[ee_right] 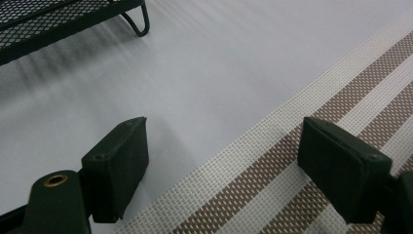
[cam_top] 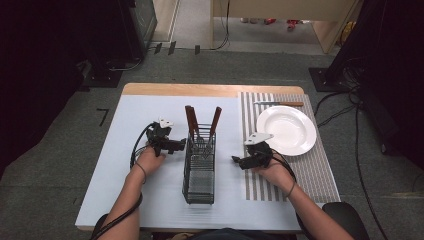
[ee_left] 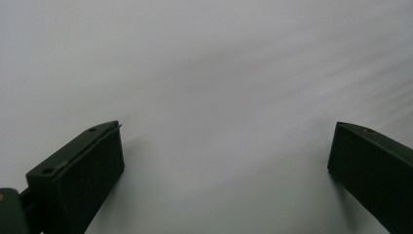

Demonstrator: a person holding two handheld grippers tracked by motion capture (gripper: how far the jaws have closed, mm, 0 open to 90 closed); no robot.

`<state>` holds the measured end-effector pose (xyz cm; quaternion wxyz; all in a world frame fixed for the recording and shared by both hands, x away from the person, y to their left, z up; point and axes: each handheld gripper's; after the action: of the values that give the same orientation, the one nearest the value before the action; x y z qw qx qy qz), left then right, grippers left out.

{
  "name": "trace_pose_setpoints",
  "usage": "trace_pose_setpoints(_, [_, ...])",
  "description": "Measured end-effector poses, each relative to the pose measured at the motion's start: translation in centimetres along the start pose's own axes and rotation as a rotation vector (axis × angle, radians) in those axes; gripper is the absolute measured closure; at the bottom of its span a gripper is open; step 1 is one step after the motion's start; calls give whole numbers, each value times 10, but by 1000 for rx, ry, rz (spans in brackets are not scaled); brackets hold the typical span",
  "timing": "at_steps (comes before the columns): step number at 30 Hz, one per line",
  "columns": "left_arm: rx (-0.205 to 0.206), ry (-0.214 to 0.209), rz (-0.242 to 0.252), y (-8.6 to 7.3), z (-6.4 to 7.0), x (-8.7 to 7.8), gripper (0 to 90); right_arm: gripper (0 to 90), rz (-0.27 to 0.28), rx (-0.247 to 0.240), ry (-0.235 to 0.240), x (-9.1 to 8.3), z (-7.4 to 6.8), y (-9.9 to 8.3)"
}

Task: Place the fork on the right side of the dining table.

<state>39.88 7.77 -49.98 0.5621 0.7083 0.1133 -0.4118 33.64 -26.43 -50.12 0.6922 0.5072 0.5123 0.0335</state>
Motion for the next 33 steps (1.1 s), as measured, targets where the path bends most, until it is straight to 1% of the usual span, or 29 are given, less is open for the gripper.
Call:
trace_pose_setpoints(2, [0, 0, 0, 0, 0, 0, 0, 186, -8, 2, -2, 0, 0, 1])
trace_pose_setpoints(6, [0, 0, 0, 0, 0, 0, 0, 187, -54, 9, 0, 0, 0, 7])
trace_pose_setpoints(9, [0, 0, 0, 0, 0, 0, 0, 187, -66, 6, -3, 1, 0, 9])
trace_pose_setpoints(10, [0, 0, 0, 0, 0, 0, 0, 187, -84, 9, 0, 1, 0, 11])
trace_pose_setpoints(11, [0, 0, 1, 0, 0, 0, 0, 187, -91, 8, -1, 1, 0, 12])
trace_pose_setpoints(14, [0, 0, 0, 0, 0, 0, 0, 187, -105, 16, 7, 0, -1, 14])
trace_pose_setpoints(16, [-1, 0, 0, 0, 0, 0, 0, 191, -126, 31, 15, -1, 0, 16])
trace_pose_setpoints(21, [0, 0, 0, 0, 0, 0, 0, 193, -150, 54, 16, -4, 2, 19])
trace_pose_setpoints(23, [-1, 0, 0, 0, 0, 0, 0, 220, -154, 75, 30, -7, 4, 21])
trace_pose_setpoints(24, [0, -1, 0, 0, 0, 0, 0, 239, -157, 97, 53, -9, 4, 22])
trace_pose_setpoints(26, [-1, 0, -1, 0, 0, 0, 0, 244, -162, 102, 61, -9, 5, 23])
trace_pose_setpoints(28, [0, -1, -1, 0, 0, 0, 0, 248, -170, 125, 74, -11, 6, 25])
trace_pose_setpoints(33, [0, 0, -1, 0, 0, 0, 0, 264, -172, 115, 94, -17, 4, 29])
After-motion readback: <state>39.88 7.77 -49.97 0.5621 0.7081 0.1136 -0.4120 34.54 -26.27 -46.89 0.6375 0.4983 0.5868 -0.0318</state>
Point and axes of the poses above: each handheld gripper's, and its own axes: x roughly forward along the jaws, y roughly out of its top, z roughly to its right, and after that the axes turned 3 degrees about y, right-handed
